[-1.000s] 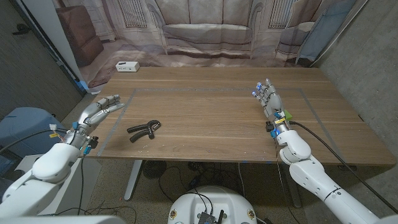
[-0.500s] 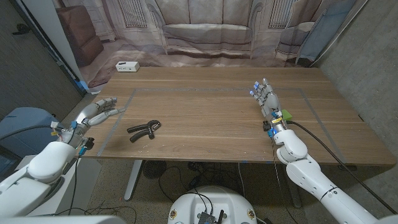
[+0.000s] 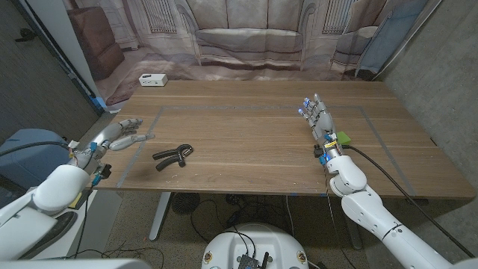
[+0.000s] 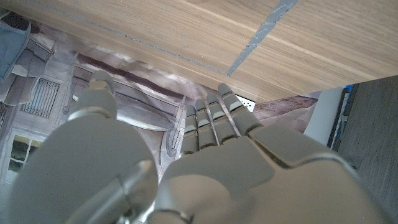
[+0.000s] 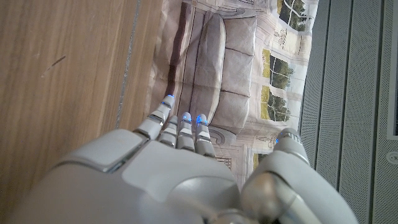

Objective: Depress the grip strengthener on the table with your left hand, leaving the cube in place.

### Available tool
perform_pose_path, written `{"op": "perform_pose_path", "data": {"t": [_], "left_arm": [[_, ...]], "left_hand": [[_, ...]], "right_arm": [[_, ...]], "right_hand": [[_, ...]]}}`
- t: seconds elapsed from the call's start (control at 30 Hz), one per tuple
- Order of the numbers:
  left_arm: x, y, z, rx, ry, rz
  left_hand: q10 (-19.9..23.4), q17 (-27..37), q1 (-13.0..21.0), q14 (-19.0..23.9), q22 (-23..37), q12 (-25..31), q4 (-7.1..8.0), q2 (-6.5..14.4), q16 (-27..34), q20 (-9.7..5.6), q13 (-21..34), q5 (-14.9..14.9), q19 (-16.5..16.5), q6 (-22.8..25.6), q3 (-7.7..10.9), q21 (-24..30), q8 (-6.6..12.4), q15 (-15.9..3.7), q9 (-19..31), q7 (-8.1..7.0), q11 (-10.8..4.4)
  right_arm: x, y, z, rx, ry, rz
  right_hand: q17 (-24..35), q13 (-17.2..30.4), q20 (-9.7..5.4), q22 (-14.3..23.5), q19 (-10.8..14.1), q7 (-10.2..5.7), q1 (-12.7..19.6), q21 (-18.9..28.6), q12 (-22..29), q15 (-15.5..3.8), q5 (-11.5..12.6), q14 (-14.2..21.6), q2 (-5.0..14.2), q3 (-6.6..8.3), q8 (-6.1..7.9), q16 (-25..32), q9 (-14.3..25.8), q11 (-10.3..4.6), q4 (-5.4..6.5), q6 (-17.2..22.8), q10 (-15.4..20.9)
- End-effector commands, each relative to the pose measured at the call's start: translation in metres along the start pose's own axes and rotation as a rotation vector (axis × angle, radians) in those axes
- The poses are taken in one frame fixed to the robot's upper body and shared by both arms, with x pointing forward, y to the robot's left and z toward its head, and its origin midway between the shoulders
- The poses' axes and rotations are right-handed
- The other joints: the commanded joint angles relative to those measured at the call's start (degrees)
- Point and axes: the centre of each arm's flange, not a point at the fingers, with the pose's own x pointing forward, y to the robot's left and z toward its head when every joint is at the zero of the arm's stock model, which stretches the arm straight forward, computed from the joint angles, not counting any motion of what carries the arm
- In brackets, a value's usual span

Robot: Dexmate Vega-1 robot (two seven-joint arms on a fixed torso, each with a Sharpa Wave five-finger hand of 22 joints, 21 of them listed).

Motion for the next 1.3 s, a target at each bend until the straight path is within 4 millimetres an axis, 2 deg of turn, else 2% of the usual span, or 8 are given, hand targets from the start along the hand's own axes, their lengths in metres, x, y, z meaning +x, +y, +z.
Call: {"op": "perform_pose_path", "data": {"t": [0.03,0.57,1.07,1.3], "left_arm": [[0.005,0.009,0.016,0.157,0.026,-0.073],[0.018,0.018,0.03,0.337,0.069,-0.179],[0.029,0.022,0.044,0.474,0.108,-0.292],[0.033,0.019,0.048,0.51,0.111,-0.319]], "left_hand": [[0.8,0.2,0.9,0.6,0.1,0.3,0.25,0.2,0.2,-0.01,0.2,0.0,0.9,0.7,-0.07,0.1,0.13,0.01,0.2,0.22,0.0],[-0.8,0.2,1.7,-2.2,0.2,-0.8,0.61,0.4,-1.1,0.19,0.3,-0.1,-1.0,-0.9,-0.61,-1.0,-0.98,0.69,0.2,-0.21,-0.08],[-2.9,0.2,3.3,-5.1,0.2,-1.8,0.66,1.4,-1.7,0.17,0.3,-0.1,-2.9,-2.3,-0.48,-1.8,-1.54,0.6,0.2,-0.72,-0.47],[-3.1,0.2,6.1,-5.6,0.1,-1.8,0.25,3.7,-1.4,0.23,0.3,-0.2,-3.2,-2.7,0.89,-1.8,-1.5,0.3,0.3,-1.02,-0.87]], "right_arm": [[-0.002,0.002,-0.004,0.01,0.009,-0.005],[-0.01,0.005,-0.006,0.01,0.014,-0.029],[-0.007,0.008,-0.004,0.003,0.02,-0.023],[-0.007,0.009,-0.003,0.001,0.02,-0.025]], "right_hand": [[0.0,0.1,0.19,0.1,0.3,-0.21,0.8,0.3,-0.1,0.34,0.2,0.3,0.03,0.05,0.28,0.3,0.1,-0.08,-0.49,0.5,0.5],[0.0,0.2,0.31,0.1,0.4,-0.25,0.9,0.3,-0.2,0.35,0.1,0.3,0.08,0.03,0.2,0.3,0.1,-0.02,-0.5,0.5,0.6],[0.0,0.2,0.38,0.1,0.3,-0.33,0.9,0.2,-0.4,0.47,0.1,0.2,0.13,-0.01,0.12,0.2,0.1,-0.13,-0.47,0.4,0.5],[0.0,0.2,0.45,0.1,0.3,-0.27,0.9,0.2,-0.5,0.48,0.1,0.3,0.21,0.01,0.1,0.2,0.1,-0.04,-0.46,0.4,0.5]]}}
